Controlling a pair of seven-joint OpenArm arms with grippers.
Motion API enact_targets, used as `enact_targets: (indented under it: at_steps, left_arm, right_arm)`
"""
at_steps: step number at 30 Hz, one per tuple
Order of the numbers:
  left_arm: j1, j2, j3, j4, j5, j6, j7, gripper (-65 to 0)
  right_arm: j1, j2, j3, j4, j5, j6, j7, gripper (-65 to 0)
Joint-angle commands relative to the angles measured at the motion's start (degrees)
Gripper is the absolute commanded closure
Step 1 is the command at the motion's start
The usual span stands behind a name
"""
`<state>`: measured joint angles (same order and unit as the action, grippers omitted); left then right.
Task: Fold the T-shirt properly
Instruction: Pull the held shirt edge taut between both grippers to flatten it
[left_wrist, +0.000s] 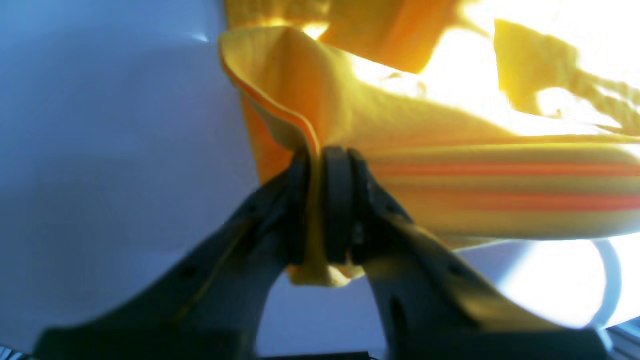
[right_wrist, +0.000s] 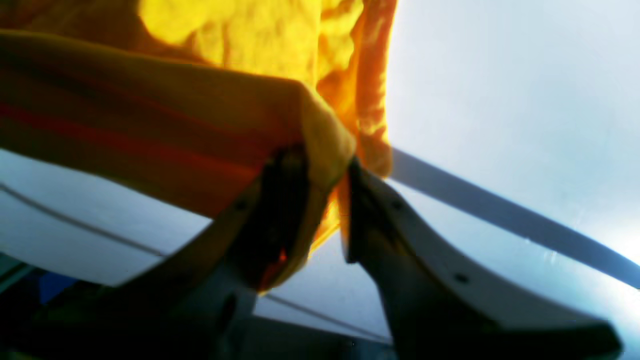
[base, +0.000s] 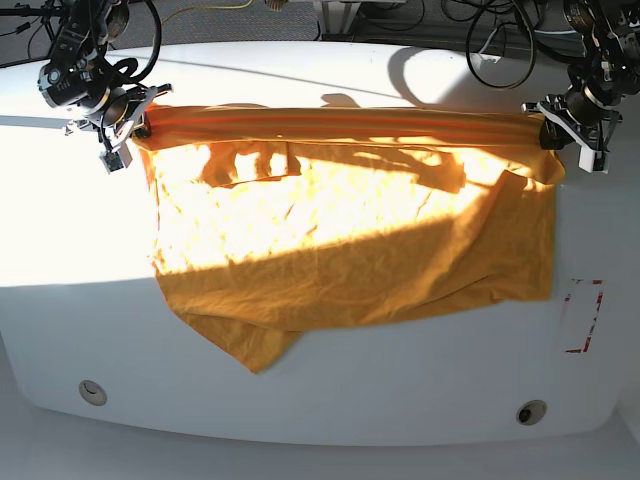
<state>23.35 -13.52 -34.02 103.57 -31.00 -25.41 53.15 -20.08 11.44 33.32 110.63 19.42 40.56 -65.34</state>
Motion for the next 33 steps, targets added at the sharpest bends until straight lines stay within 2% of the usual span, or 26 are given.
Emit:
enact_targets:
  at_steps: [1,2,3,4,7,9,15,18,22,26,33]
  left_arm:
    - [0.7,-2.3,-0.7,0.8,0.9,0.6,1.1,-21.5]
    - [0.9,-3.0,-0.6,1.0,0.9,0.6,2.1,-28.3]
    - [0.9,-3.1,-0.6,1.0,0.9,0.6,2.4,-30.8]
    - [0.9,-3.1,-0.6,1.4,0.9,0.6,3.3,-38.8]
    - [0.9,-3.2,-0.7,1.5,0.8,0.6,4.7,-46.8]
    - [0.9,-3.6,-0.7,2.1,0.8,0.6,5.4,-46.7]
    - [0.9,-4.5,-1.0,7.1,0.5,0.5,6.4,-43.9]
    - [0.8,-4.5,-2.7,9.4,0.4,0.4,6.4,-44.0]
    - [-1.1,-4.3,-4.2,10.9,0.0,0.4,6.4,-44.0]
    - [-3.7,-4.2,-4.6,10.9,-2.6,0.4,6.5,-44.0]
    - [-4.5,-3.5,-4.1,10.8,-8.6,0.4,6.5,-43.9]
  right_arm:
    - [-0.9,1.3,0.7,2.3,-1.7,-0.6,-1.0,-24.9]
    - [-1.4,1.2,0.7,2.9,-1.7,-0.6,-1.0,-31.4]
    - [-1.7,1.2,0.7,3.2,-1.7,-0.6,-1.0,-33.6]
    - [-2.3,1.0,0.7,4.3,-1.6,-0.6,-1.0,-40.9]
    - [-3.1,0.6,0.7,5.8,-1.2,-0.6,-1.1,-51.2]
    - [-3.2,0.6,0.7,6.1,-1.2,-0.6,-1.1,-54.5]
    - [-2.6,0.6,0.7,6.2,0.8,-0.6,-0.9,-53.6]
    - [-1.4,1.2,0.9,6.1,3.0,-0.6,-0.8,-53.1]
    - [0.2,1.3,1.0,6.0,3.2,-0.6,-0.9,-53.1]
    - [2.0,1.3,1.3,6.0,3.1,-0.6,-0.8,-53.1]
    - [6.2,0.0,5.8,4.2,3.1,-0.6,-0.8,-53.1]
